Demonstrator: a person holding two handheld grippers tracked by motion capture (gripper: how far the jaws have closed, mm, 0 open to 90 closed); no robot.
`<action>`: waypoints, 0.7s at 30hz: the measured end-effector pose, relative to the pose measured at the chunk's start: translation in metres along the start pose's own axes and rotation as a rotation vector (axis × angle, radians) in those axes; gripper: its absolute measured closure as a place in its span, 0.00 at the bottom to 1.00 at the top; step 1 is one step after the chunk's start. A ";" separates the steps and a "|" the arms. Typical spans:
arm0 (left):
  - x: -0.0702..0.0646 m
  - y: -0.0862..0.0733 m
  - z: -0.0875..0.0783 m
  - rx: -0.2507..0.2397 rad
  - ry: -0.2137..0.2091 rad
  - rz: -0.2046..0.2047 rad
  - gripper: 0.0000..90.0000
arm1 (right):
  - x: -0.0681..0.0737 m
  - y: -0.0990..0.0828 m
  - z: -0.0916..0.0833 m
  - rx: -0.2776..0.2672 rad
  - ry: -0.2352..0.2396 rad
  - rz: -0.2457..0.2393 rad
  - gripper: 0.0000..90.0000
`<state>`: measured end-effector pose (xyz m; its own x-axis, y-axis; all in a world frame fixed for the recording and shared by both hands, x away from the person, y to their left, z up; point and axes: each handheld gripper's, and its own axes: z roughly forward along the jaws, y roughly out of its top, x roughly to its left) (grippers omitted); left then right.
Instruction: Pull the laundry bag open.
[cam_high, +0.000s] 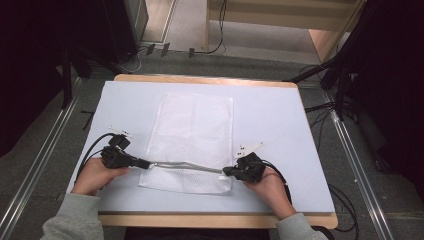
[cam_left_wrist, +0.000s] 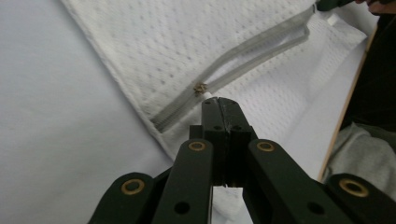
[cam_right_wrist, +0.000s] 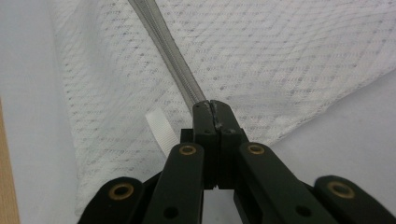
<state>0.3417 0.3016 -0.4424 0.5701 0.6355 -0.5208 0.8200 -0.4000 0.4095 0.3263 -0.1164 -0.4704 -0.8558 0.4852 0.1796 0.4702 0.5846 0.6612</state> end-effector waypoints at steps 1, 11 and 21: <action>-0.001 -0.001 0.001 0.002 -0.004 -0.004 1.00 | 0.000 0.000 0.000 0.001 0.000 0.004 1.00; -0.005 -0.003 0.000 -0.024 -0.013 0.018 0.95 | -0.005 0.002 -0.003 0.001 -0.058 -0.010 1.00; -0.004 -0.002 -0.010 -0.114 0.025 0.065 0.74 | -0.009 -0.001 -0.010 -0.016 -0.051 0.071 0.88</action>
<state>0.3376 0.3066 -0.4337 0.6195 0.6276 -0.4716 0.7689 -0.3641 0.5256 0.3316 -0.1277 -0.4652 -0.8080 0.5578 0.1895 0.5255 0.5371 0.6598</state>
